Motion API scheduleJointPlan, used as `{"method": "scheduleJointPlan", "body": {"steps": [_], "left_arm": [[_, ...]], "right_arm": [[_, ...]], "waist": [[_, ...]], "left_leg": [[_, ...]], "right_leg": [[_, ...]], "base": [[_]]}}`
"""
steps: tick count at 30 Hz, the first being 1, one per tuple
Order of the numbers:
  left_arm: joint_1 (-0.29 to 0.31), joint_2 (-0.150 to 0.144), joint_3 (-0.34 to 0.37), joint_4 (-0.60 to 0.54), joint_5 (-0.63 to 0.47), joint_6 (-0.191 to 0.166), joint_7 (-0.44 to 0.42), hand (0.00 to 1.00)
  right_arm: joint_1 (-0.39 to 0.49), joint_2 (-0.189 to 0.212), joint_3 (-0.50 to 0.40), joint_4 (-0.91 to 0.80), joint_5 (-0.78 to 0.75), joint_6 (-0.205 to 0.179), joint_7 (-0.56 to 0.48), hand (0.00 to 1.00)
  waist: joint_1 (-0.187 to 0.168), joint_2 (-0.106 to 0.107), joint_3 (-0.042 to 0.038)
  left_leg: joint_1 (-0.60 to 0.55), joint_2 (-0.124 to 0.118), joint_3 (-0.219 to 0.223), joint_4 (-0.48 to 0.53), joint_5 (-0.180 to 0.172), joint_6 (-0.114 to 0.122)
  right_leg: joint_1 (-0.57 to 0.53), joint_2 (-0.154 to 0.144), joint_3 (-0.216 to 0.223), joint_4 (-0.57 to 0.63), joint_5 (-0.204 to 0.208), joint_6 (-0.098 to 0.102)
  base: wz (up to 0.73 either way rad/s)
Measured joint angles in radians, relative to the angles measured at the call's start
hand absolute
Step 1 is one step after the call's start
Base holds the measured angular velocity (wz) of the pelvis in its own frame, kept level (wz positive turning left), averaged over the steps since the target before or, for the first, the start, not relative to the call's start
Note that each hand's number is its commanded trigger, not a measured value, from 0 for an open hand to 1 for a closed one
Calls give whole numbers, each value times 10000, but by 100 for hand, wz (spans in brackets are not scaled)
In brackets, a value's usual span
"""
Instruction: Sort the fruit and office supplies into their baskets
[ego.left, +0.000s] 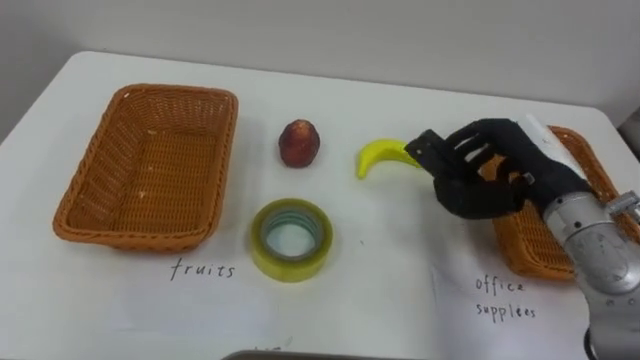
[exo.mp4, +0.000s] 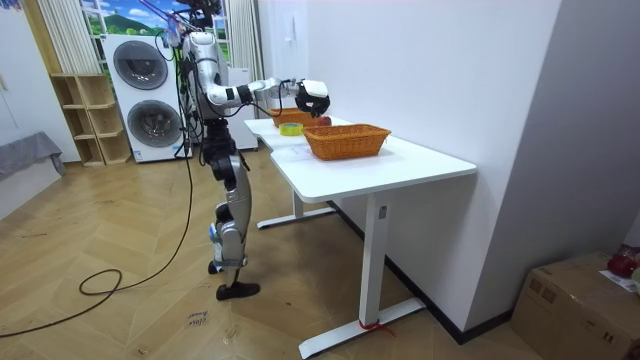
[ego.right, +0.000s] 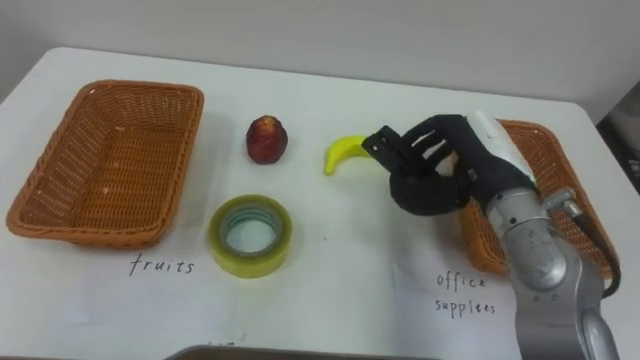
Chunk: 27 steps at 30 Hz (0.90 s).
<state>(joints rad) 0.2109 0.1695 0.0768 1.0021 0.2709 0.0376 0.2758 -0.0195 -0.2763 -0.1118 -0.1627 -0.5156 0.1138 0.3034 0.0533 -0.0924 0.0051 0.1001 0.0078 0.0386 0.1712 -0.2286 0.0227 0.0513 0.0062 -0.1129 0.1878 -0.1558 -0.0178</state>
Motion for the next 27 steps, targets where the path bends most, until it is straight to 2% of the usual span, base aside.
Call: {"method": "scheduleJointPlan", "body": {"steps": [1,6,11,16,17,20,27], "left_arm": [[8,0,0,3,0,0,0,0],[46,2,0,11,-5,-38,0,0],[50,1,3,163,-16,-147,0,0],[110,-22,61,392,-15,-137,-3,0],[178,-39,99,415,-21,-135,-3,0],[210,-85,93,571,-58,-133,0,0],[244,-140,99,744,-40,10,-2,0]], "right_arm": [[0,-1,0,0,66,-29,-37,100],[0,-18,0,-4,981,-276,-484,100],[-14,-27,-33,-8,1813,-350,-938,100],[-96,-30,-430,-11,2397,-377,-1631,100],[-124,-30,-488,-10,2451,-391,-1824,100],[-123,-30,-679,2,2939,-400,-2410,100],[-126,-51,-784,642,3566,-512,-3560,100]], "waist": [[-3,-32,-21],[-1,-34,-22],[-43,-54,-16],[-185,-58,-7],[-213,0,33],[-280,53,71],[-360,122,92]], "left_leg": [[1,-1,-2,-1,0,0],[3,-3,-21,-3,0,0],[2,-9,-23,-12,1,0],[-1,-11,-5,-15,1,1],[1,-7,4,-15,1,1],[3,-4,7,-16,0,1],[15,8,7,-24,-1,0]], "right_leg": [[0,-1,-3,1,0,0],[1,-2,-23,-2,0,0],[6,-10,-32,-14,-1,1],[12,-22,-38,-19,0,2],[12,-18,-35,-20,0,2],[14,-14,-38,-20,0,2],[-3,-1,-17,-15,0,2]], "base": [[0],[0],[0],[0],[0],[0],[0]]}}
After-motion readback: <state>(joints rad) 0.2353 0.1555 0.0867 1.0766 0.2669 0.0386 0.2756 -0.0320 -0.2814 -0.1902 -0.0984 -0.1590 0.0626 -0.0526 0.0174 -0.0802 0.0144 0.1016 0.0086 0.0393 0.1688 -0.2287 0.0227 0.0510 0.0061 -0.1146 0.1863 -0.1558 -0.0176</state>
